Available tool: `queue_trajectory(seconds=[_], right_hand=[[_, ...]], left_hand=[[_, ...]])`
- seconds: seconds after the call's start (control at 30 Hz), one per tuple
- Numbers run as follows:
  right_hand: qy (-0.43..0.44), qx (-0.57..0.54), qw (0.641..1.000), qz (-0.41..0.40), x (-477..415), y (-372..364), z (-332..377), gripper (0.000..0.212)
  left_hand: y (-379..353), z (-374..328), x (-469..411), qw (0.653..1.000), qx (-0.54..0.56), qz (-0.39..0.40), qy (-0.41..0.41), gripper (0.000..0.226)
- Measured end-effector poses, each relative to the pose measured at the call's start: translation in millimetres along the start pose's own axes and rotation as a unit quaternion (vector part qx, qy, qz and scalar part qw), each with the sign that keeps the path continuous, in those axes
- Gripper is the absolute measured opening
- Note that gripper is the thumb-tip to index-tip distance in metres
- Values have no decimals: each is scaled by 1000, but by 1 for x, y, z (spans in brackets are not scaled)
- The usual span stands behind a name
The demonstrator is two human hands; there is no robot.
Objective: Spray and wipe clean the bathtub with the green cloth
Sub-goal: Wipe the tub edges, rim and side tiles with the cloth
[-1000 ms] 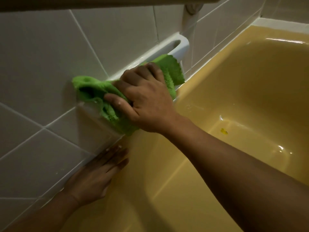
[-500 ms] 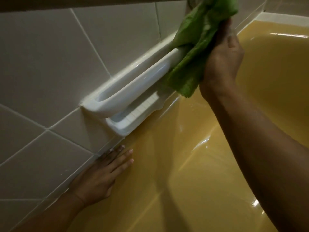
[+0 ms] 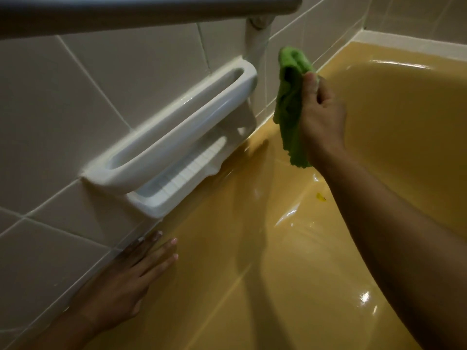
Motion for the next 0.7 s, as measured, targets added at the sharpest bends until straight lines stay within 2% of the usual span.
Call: queue_trajectory(seconds=[0.17,0.33,0.43,0.6,0.7], right_hand=[[26,53,998,21,2,-16,-14,38],[17,-7,999,-27,-9,-22,-6,38],[10,-30,999,45,-18,-56,1,41],[-62,1,987,148,-7,-78,-31,43],[-4,96,965,243,16,-89,-49,36]], left_hand=[[0,0,0,1000,19,0,0,78],[1,-1,1,999,26,-21,-1,80],[1,-1,1,999,19,-31,-10,81],[-6,0,0,999,27,-11,-19,86],[-20,2,0,999,22,20,-23,85]])
Point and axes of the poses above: each hand's wrist, its own x-axis away from the middle knuckle, its own y-axis out of the back of the hand, z = x × y, the point moved 10 cm from there along -x, towards the middle knuckle, and after that the axes turned 3 degrees about y, right-handed, at the moved point
